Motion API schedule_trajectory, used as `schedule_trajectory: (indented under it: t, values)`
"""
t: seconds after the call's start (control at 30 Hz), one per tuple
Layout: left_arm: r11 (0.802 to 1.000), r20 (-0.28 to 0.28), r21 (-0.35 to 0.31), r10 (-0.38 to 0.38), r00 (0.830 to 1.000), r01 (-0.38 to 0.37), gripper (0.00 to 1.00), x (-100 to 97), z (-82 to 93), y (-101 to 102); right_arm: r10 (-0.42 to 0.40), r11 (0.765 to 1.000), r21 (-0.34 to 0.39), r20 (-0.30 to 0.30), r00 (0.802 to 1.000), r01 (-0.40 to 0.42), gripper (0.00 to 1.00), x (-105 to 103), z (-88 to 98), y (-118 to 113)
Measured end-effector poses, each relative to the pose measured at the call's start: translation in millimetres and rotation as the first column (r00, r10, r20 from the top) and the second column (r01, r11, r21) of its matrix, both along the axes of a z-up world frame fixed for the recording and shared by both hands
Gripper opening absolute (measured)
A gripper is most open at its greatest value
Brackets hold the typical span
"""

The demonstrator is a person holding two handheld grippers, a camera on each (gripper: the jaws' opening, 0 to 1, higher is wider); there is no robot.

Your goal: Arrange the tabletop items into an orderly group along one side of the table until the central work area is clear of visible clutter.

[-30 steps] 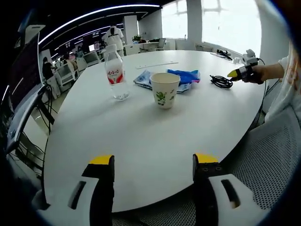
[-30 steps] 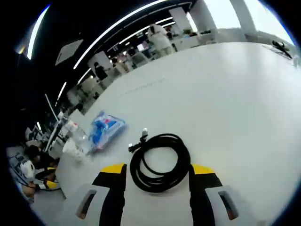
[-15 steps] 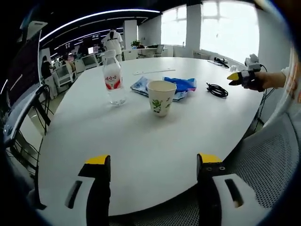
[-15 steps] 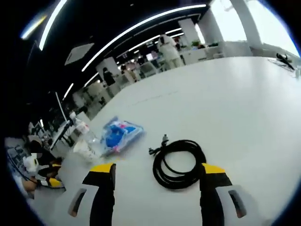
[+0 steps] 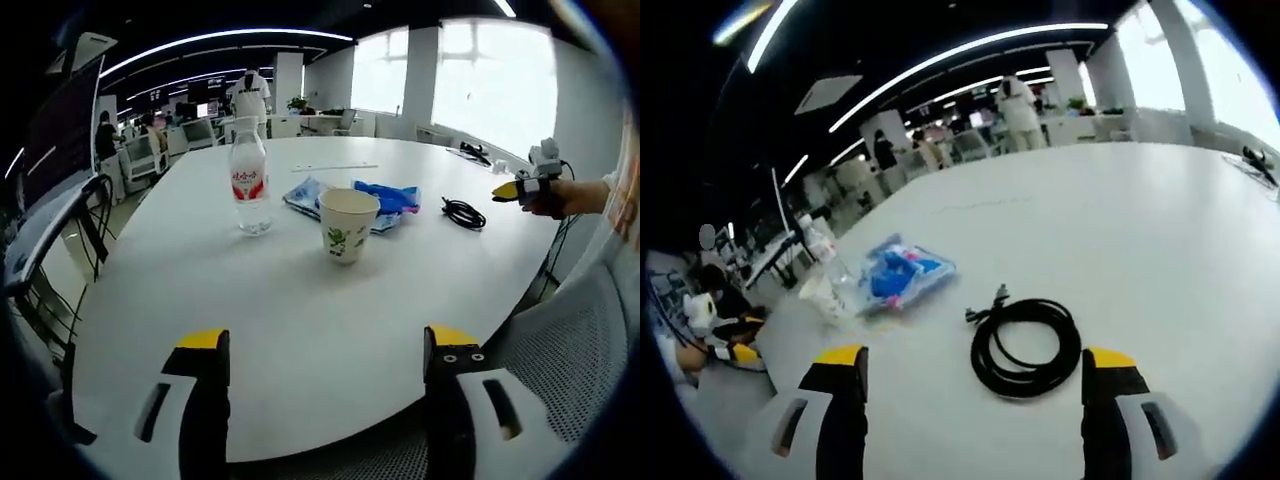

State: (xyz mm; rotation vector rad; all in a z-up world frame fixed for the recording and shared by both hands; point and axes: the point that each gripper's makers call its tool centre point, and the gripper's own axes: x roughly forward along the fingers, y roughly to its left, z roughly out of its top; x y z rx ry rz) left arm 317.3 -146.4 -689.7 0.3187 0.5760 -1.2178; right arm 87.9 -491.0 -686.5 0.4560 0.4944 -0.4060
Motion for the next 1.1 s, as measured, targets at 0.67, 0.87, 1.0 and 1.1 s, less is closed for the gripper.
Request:
schedule_trajectory:
  t: [0.67,0.87,1.0,1.1]
  values:
    - [0.998,-0.062,-0.005,0.058,0.996,-0.059,0.86,15.6,17.1,-37.8,0.047,0.994,0.101,0.018,0.999,-0.049,0.86,-11.9,-12.2,22.2]
    - [0.999,-0.032,-0.021,-0.032,0.999,0.031,0.86,15.8,33.2,-86.1,0.065,0.990,0.123,0.022,0.998,-0.067,0.84,-12.7,-15.5,28.1]
    - [0.996,-0.059,-0.088,-0.013,0.998,0.008,0.87,22.2,44.1,-113.8,0.067,0.988,0.136,0.017,0.998,-0.069,0.82,-13.4,-18.6,29.5]
    - [0.991,-0.073,-0.132,0.012,0.997,-0.022,0.86,27.1,51.7,-133.8,0.063,0.988,0.138,0.024,0.998,-0.065,0.81,-12.9,-16.9,28.5]
